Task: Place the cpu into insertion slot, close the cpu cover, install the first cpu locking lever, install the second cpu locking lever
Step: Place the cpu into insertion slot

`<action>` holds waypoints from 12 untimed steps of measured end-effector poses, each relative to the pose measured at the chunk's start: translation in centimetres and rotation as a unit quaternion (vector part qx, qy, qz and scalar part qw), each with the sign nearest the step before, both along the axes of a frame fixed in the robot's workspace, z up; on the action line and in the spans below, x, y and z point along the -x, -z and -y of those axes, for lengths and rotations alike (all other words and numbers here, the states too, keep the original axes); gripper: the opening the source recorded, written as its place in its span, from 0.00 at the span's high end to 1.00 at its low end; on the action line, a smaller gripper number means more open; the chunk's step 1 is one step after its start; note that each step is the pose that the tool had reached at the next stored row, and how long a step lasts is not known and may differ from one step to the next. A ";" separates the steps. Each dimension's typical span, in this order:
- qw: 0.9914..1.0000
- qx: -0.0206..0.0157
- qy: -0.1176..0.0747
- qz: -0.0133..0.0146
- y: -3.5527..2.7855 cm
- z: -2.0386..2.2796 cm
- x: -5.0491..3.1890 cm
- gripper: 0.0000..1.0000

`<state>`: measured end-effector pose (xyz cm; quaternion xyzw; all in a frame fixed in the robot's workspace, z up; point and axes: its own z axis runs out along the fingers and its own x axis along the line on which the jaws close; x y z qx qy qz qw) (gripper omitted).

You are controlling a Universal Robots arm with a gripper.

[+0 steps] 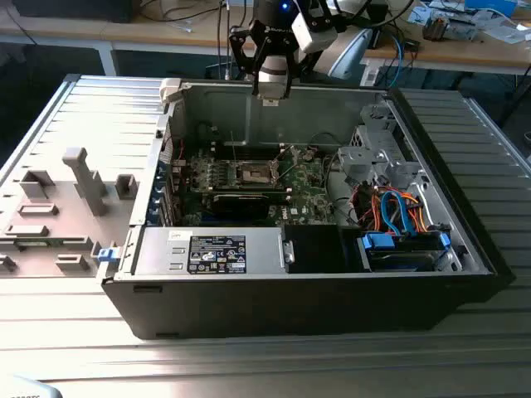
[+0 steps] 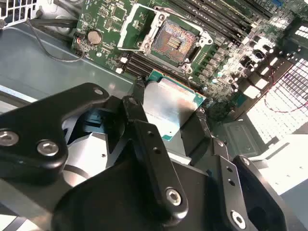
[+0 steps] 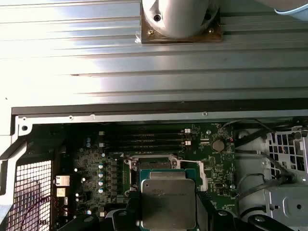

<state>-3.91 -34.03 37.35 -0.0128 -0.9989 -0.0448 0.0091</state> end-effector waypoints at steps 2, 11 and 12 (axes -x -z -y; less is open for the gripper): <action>1.000 0.000 0.000 0.000 0.00 0.00 0.01 0.46; 1.000 0.000 0.000 0.000 0.14 0.00 0.02 0.46; 1.000 0.000 0.000 0.000 0.15 0.00 0.02 0.46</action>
